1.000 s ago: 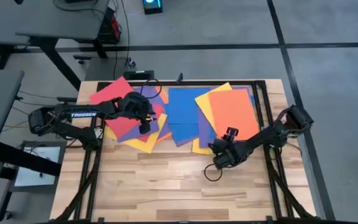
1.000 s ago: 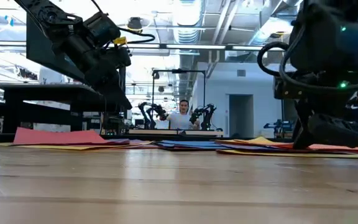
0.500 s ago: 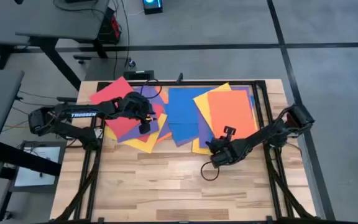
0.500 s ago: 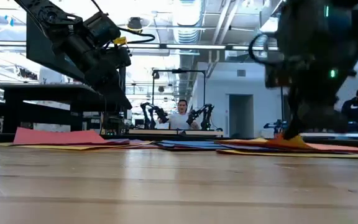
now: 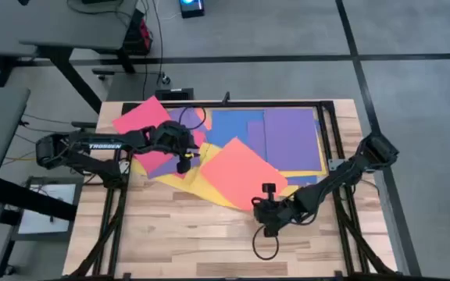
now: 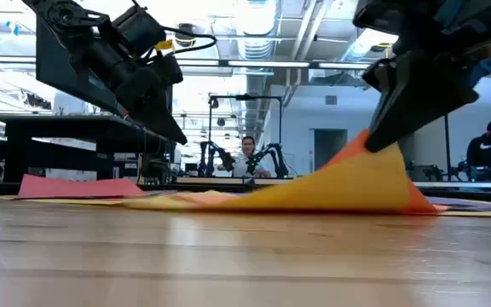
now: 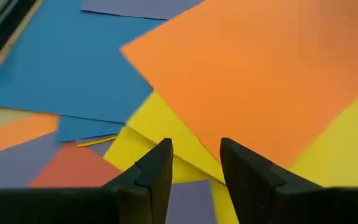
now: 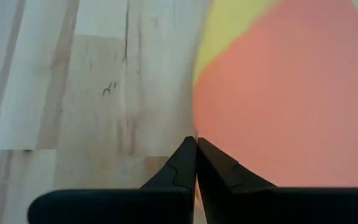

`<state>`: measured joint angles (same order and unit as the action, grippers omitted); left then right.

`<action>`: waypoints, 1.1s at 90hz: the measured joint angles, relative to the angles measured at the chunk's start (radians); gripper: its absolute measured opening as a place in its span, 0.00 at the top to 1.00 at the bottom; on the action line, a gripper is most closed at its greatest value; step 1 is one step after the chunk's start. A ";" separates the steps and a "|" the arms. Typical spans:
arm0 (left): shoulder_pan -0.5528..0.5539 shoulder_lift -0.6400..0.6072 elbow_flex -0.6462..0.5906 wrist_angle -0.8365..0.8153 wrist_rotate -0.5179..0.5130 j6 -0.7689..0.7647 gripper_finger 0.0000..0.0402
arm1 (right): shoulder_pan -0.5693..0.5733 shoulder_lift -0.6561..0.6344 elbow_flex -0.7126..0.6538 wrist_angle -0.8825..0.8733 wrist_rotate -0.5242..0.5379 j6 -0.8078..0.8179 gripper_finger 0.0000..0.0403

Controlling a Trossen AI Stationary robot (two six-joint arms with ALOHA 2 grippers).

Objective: Organize paper
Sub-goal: Put the orange paper to the bottom right of the table

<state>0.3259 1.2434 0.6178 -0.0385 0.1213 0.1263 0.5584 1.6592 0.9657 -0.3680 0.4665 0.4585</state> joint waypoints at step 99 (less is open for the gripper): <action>-0.386 0.492 -0.052 0.294 0.038 -0.263 0.71 | -0.010 0.001 0.004 -0.091 -0.045 0.234 1.00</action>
<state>-0.0596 1.7351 0.5654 0.2550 0.1589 -0.1369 0.5482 1.6607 0.9698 -0.4586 0.4220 0.6921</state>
